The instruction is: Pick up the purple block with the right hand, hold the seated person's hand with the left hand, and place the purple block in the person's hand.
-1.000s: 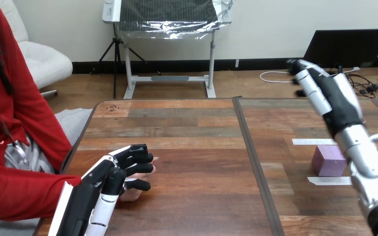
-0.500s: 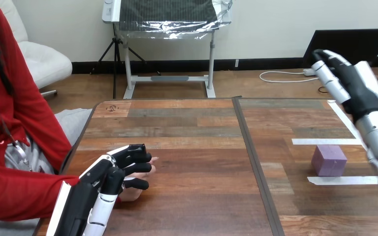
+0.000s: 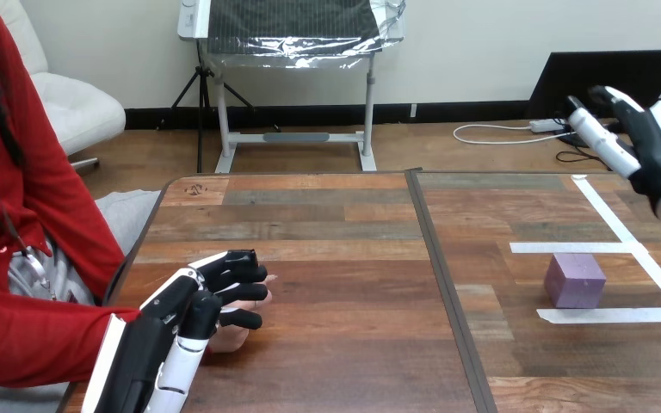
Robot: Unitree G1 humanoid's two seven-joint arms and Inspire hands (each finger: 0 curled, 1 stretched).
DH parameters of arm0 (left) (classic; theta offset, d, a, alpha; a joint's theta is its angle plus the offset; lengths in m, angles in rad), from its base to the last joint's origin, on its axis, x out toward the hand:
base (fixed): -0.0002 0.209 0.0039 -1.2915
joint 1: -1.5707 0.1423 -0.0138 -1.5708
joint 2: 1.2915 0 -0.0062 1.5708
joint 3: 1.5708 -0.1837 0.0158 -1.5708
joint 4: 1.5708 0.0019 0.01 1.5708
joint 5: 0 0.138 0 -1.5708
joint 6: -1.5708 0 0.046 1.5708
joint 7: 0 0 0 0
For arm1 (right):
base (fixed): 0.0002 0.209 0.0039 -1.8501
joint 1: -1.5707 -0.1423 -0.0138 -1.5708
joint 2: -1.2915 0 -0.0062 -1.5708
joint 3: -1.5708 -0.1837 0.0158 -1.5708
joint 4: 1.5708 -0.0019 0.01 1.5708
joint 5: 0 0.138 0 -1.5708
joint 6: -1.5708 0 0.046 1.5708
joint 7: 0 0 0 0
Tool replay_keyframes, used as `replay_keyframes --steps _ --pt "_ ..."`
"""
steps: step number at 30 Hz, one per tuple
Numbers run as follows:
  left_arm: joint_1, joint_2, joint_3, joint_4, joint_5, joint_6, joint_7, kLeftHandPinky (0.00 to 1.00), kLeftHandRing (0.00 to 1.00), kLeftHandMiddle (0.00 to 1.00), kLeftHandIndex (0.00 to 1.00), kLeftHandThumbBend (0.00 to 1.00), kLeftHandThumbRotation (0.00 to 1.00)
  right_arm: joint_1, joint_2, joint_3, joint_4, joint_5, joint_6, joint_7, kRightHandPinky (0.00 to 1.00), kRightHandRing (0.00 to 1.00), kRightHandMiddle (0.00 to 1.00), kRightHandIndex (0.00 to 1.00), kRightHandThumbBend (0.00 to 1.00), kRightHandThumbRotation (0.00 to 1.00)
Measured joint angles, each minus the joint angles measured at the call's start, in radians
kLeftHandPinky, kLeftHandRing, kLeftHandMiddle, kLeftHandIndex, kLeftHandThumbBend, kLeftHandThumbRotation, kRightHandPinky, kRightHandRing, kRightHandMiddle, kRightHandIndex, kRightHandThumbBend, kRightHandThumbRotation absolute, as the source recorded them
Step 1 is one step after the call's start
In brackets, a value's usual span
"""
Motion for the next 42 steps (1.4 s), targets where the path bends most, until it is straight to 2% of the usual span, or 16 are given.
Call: replay_keyframes --steps 9,14,24,33,42 --pt "-0.001 -0.002 0.001 0.000 0.000 0.000 -0.004 0.58 0.68 0.70 0.71 0.62 0.87 0.001 0.001 0.018 0.035 -0.016 0.062 0.029 0.82 0.95 0.98 0.98 0.69 1.00" --pt "-0.001 -0.002 0.002 0.000 0.000 0.000 -0.004 0.58 0.68 0.70 0.70 0.62 0.87 0.002 0.001 0.029 0.049 -0.024 0.089 0.045 0.83 0.94 0.97 0.97 0.66 1.00" --pt "-0.001 -0.002 0.003 0.000 0.000 0.000 -0.005 0.58 0.68 0.69 0.70 0.62 0.87 0.008 0.002 0.055 0.058 -0.041 0.108 0.067 0.83 0.94 0.96 0.96 0.64 1.00" --pt "-0.001 -0.002 0.005 0.000 -0.001 0.000 -0.006 0.58 0.67 0.69 0.70 0.62 0.87 0.015 0.007 0.088 0.059 -0.069 0.119 0.069 0.82 0.91 0.94 0.94 0.71 1.00" --pt "-0.001 -0.001 0.005 0.000 -0.004 0.000 -0.014 0.58 0.68 0.68 0.70 0.62 0.86 0.036 0.017 0.098 0.059 -0.073 0.123 0.075 0.79 0.88 0.91 0.92 0.71 0.97"
